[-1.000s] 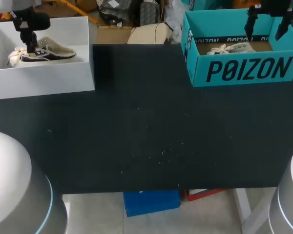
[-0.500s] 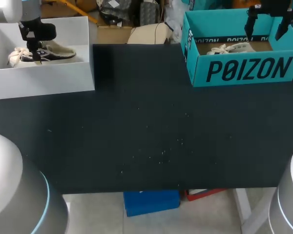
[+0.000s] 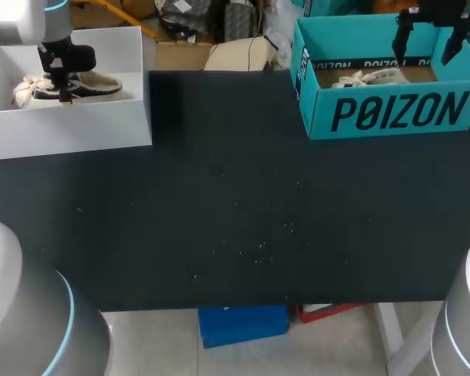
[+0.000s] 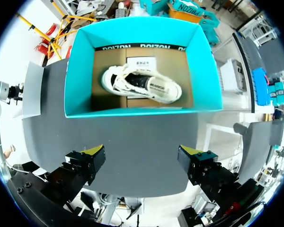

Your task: Take the shoe out of the shoebox, open the shoe tongue, remove and reinsert the insole, then place the shoe into the shoebox

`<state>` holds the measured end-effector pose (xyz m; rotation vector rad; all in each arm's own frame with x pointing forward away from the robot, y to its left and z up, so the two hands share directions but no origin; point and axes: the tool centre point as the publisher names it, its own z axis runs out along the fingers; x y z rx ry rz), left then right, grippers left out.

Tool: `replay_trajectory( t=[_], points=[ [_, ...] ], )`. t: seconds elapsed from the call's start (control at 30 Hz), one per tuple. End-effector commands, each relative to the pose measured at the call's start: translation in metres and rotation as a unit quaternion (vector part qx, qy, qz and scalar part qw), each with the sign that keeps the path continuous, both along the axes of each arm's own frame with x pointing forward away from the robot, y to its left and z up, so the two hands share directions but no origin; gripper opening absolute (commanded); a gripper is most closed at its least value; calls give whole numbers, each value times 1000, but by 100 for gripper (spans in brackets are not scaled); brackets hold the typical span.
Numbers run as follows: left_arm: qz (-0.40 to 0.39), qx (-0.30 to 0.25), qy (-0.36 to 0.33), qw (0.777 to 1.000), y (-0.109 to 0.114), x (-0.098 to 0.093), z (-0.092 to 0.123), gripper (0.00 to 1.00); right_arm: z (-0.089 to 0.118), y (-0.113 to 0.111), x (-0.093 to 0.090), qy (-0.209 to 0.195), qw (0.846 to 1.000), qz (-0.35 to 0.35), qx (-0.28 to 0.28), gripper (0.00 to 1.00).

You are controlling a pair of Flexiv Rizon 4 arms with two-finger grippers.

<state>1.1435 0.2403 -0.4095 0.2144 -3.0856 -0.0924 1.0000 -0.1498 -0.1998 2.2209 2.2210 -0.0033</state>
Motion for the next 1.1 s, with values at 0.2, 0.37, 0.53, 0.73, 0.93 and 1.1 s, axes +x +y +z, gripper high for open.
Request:
replay_trajectory(
  t=[0.2, 0.37, 0.53, 0.73, 0.93, 1.1],
  points=[
    [3, 3, -4, 1000, 3, 8, 3, 0, 0, 0, 0, 0, 1000, 0, 0, 100],
    [-2, 7, -20, 1000, 6, 2, 25, 0, 0, 0, 0, 0, 1000, 0, 0, 100],
    [-9, 19, -48, 999, 7, -8, 63, 0, 0, 0, 0, 0, 1000, 0, 0, 100],
    [-15, 43, -102, 994, -1, -30, 120, 0, 0, 0, 0, 0, 1000, 0, 0, 100],
    [5, 50, -158, 986, -28, -60, 190, 0, 0, 0, 0, 0, 1000, 0, 0, 100],
    [24, 60, -213, 975, -73, -95, 244, 0, 0, 0, 0, 0, 1000, 0, 0, 100]
  ],
)
